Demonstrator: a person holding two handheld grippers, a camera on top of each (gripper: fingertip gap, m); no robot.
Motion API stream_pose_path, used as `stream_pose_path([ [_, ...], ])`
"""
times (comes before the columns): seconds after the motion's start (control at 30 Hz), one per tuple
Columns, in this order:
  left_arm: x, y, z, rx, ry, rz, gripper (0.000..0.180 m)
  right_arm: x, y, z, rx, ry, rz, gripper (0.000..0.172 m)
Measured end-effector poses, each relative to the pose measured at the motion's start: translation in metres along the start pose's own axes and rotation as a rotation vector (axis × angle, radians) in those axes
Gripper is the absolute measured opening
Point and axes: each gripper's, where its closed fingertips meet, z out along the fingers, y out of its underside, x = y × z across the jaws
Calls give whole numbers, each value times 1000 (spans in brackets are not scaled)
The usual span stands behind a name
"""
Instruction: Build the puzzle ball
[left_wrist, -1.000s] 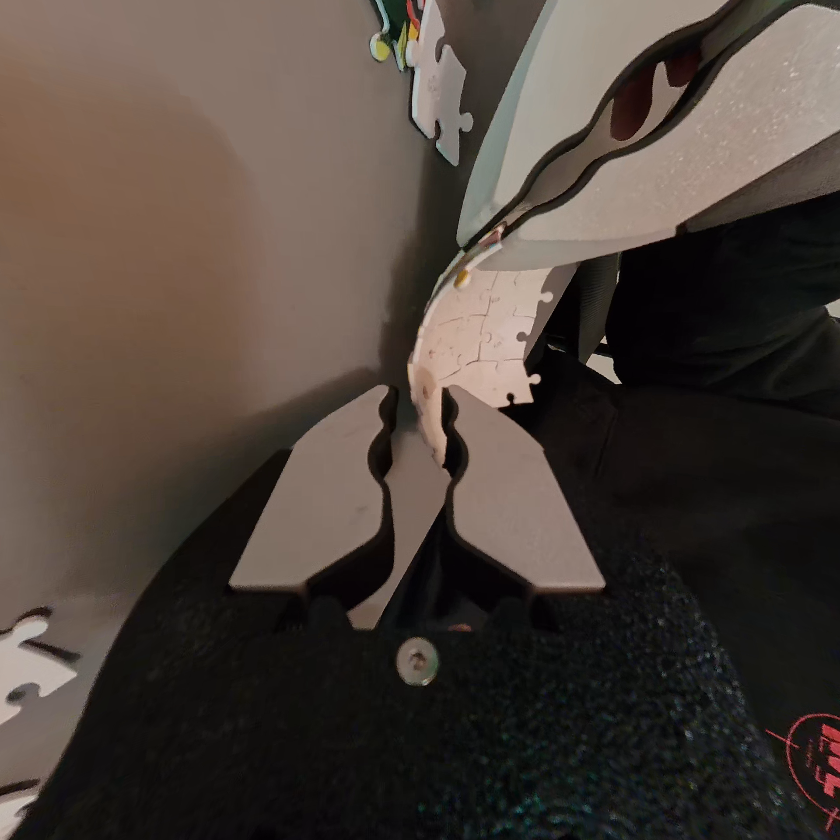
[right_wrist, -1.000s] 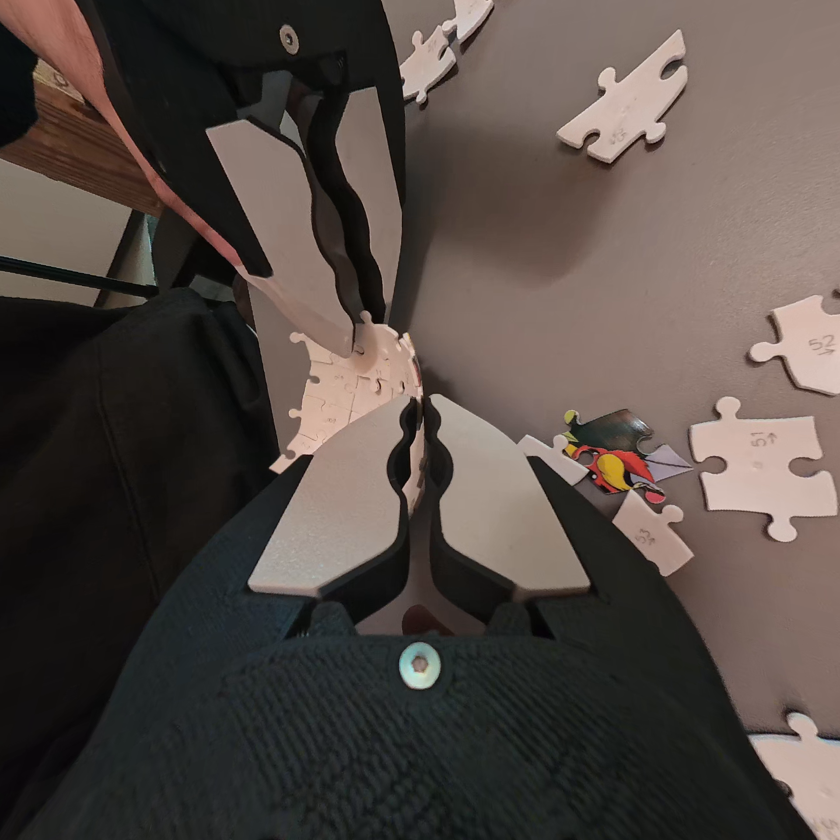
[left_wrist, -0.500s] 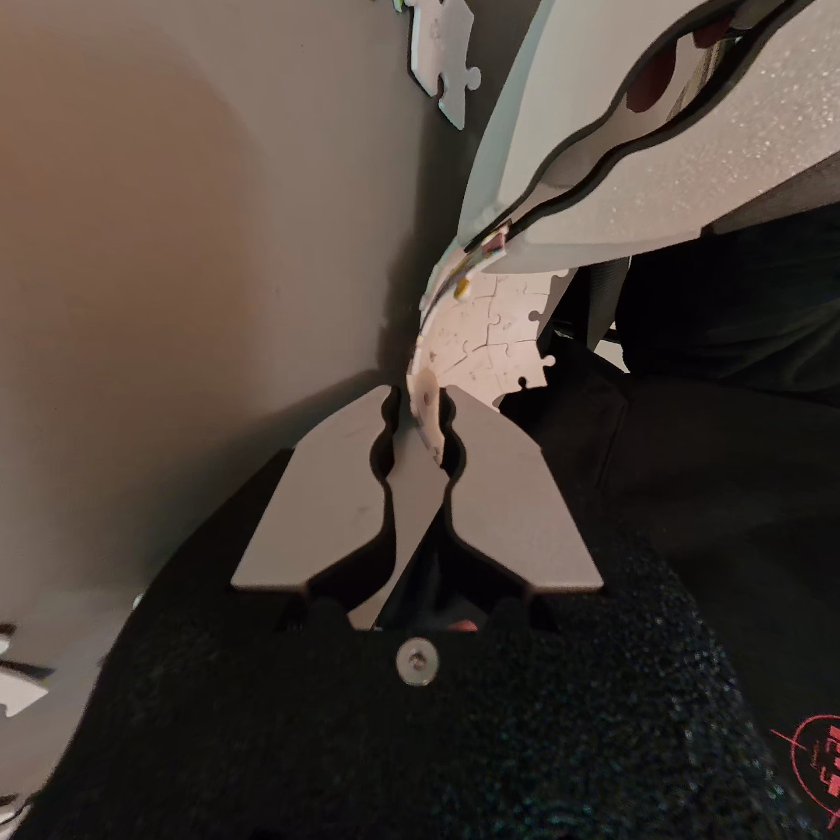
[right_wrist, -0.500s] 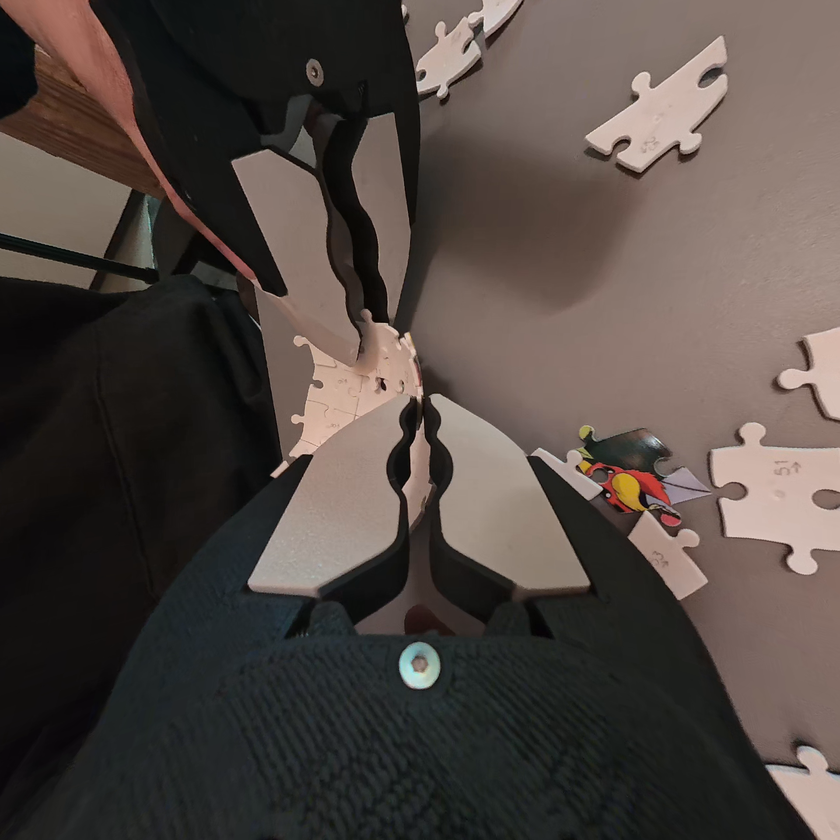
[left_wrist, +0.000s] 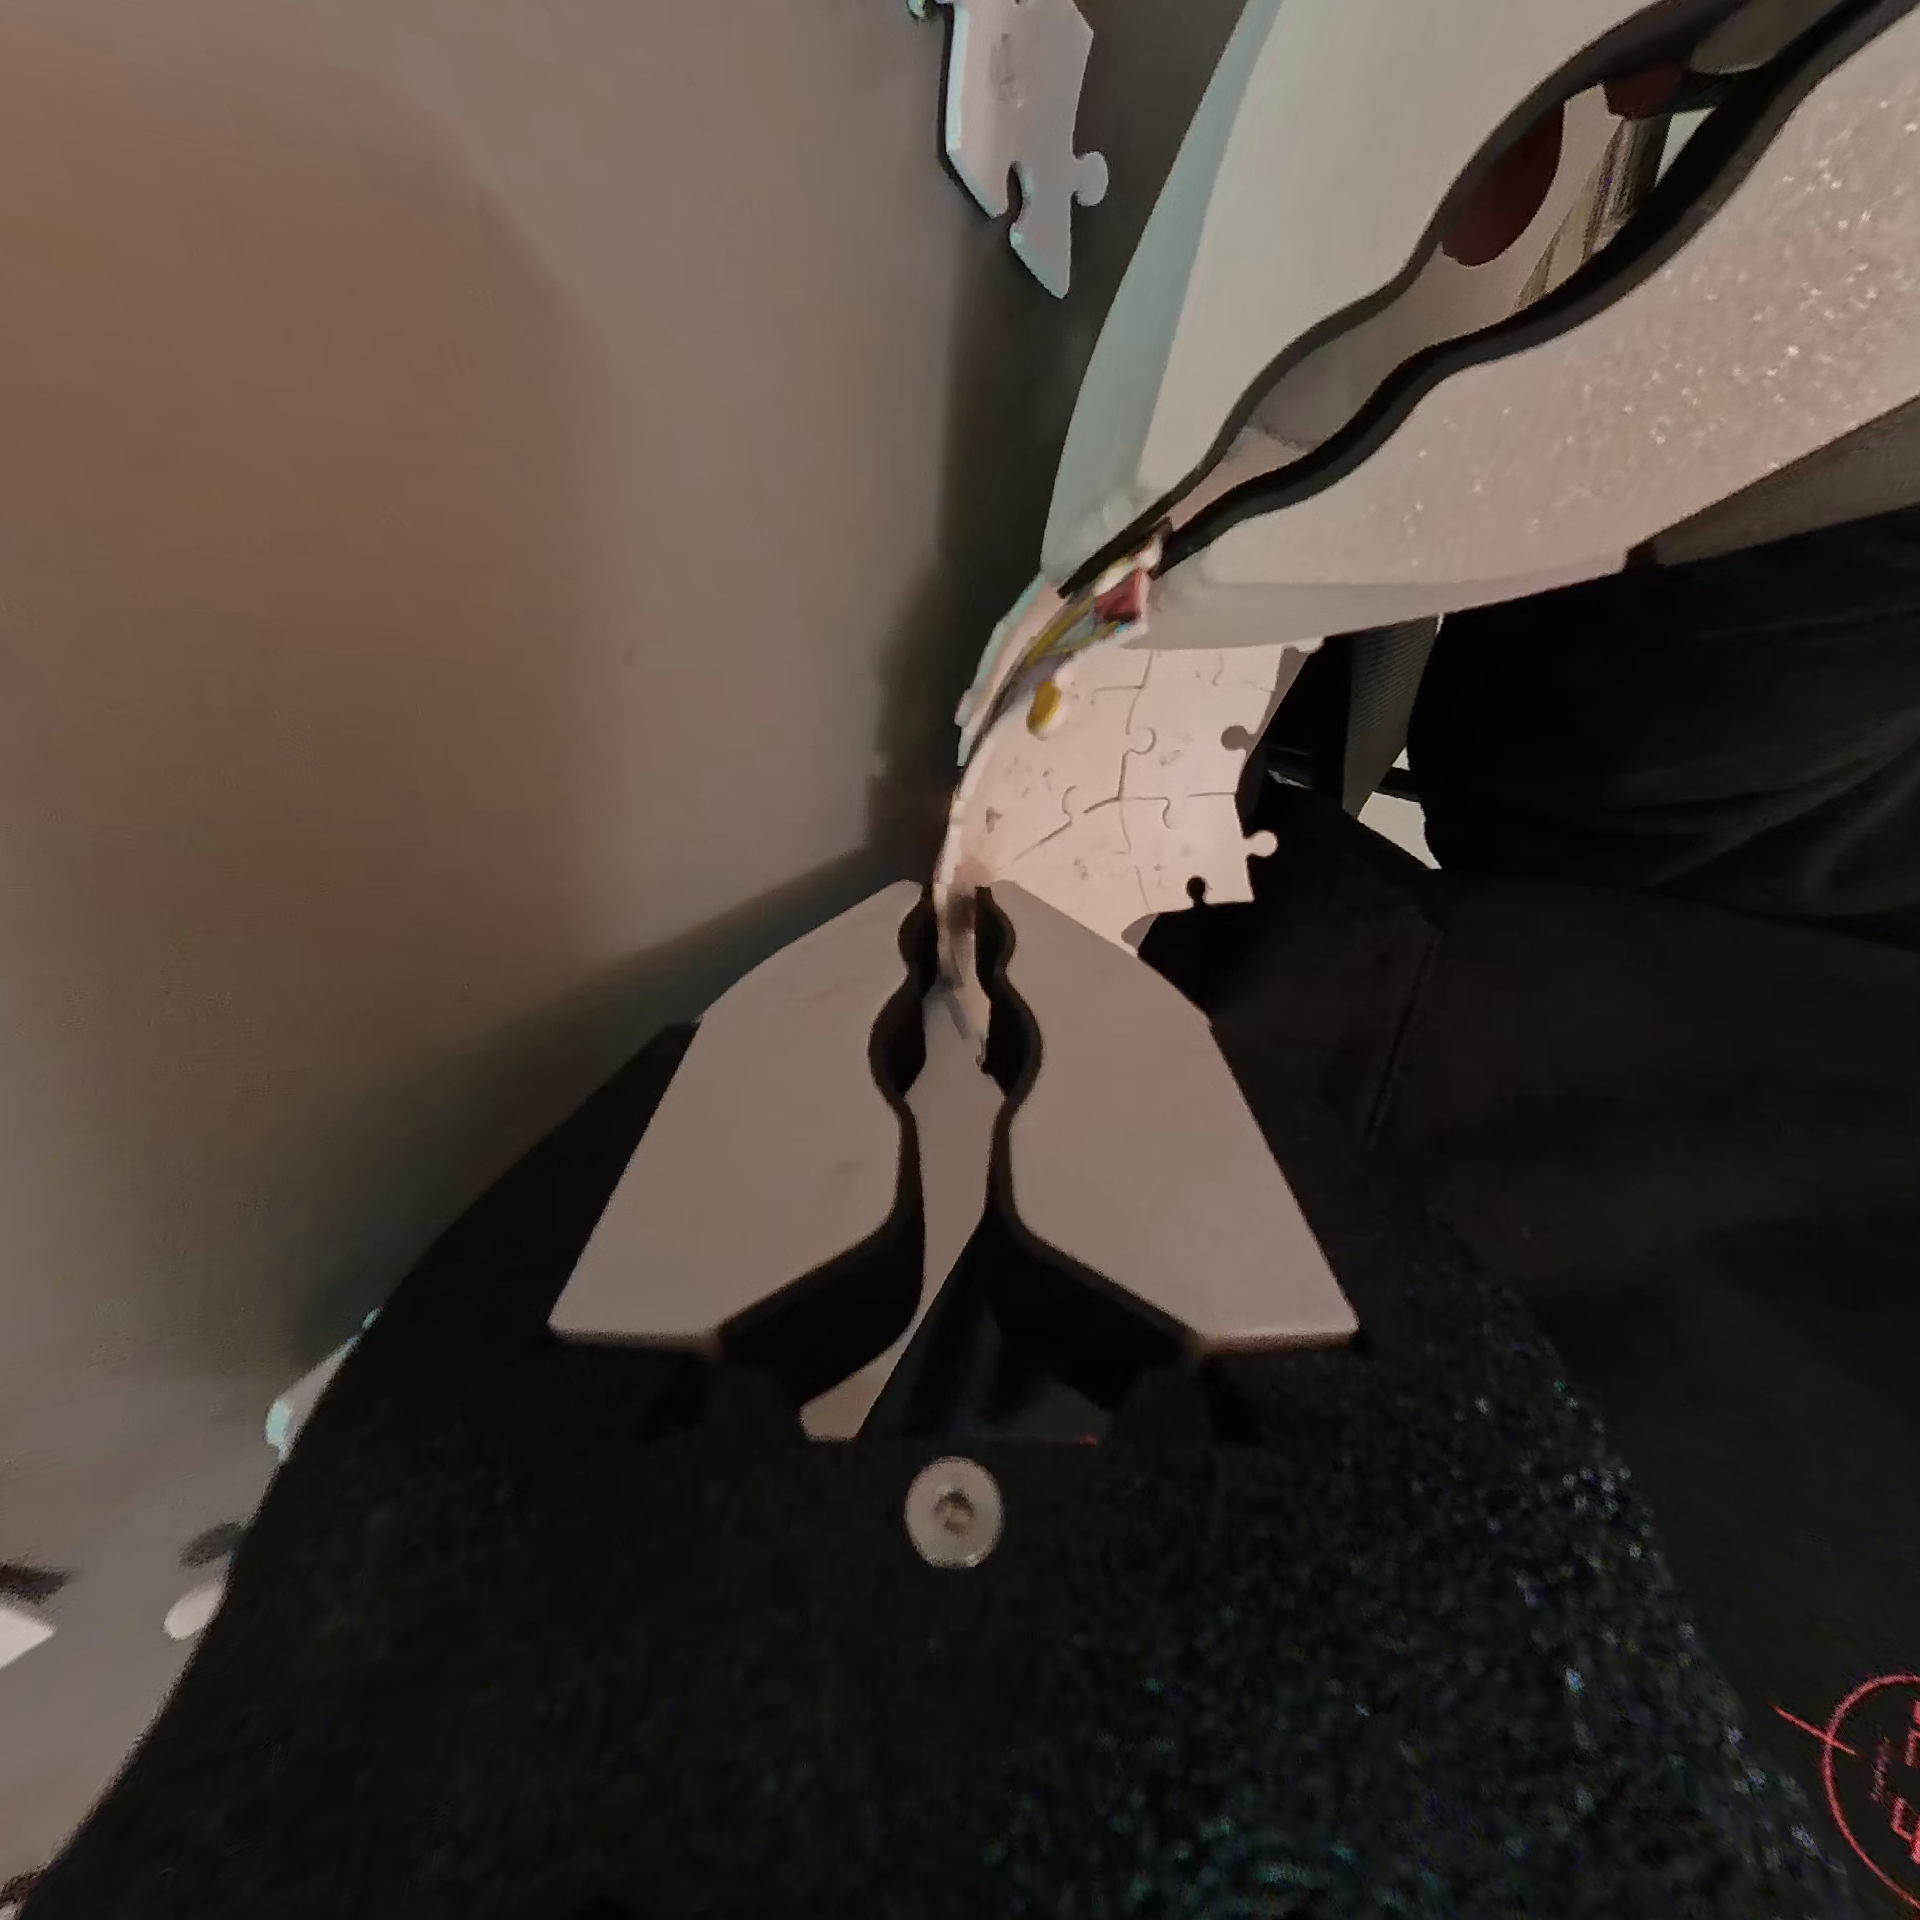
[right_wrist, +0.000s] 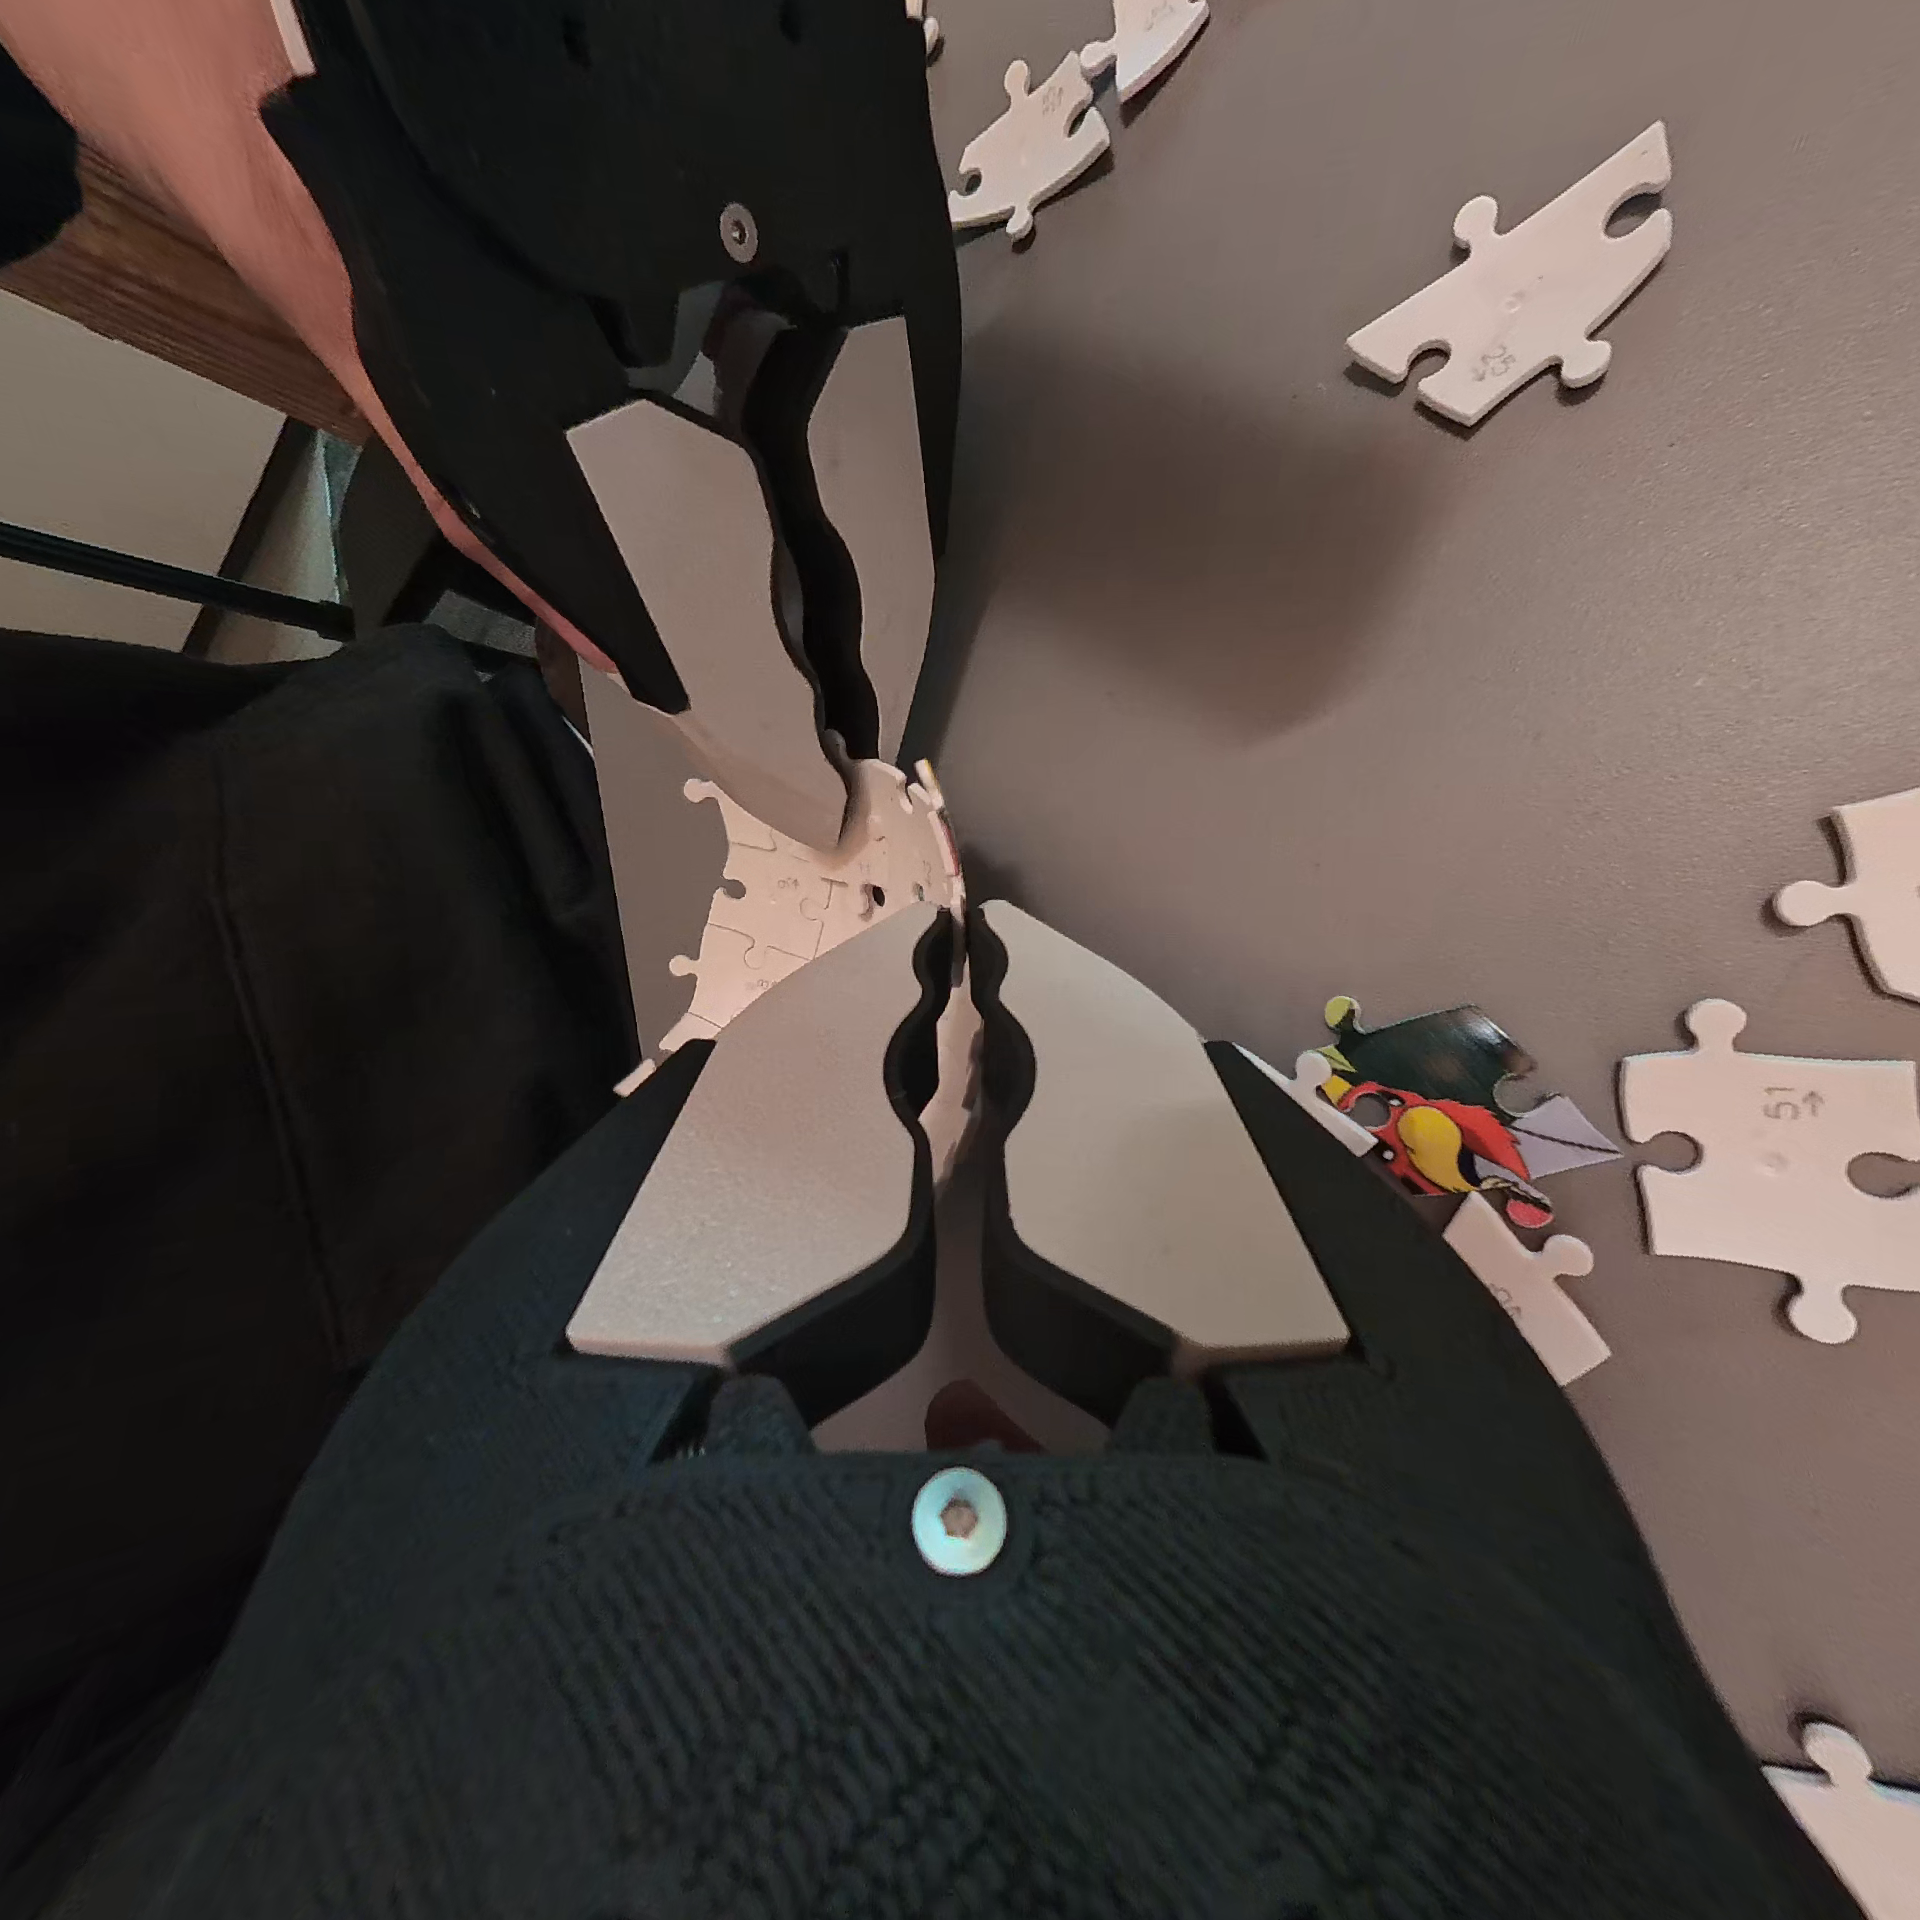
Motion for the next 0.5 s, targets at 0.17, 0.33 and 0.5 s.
stream_pose_path([
  [0.17, -1, -3, 0, 29, -16, 4, 4, 2, -1, 0, 4, 12, -3, 3],
  [0.33, 0, -7, -1, 63, -37, 11, 4, 4, -2, -2, 22, 31, 18, 18],
  [0.5, 1, -6, -1, 44, -42, 19, 4, 5, 6, -10, -7, 52, 47, 27],
])
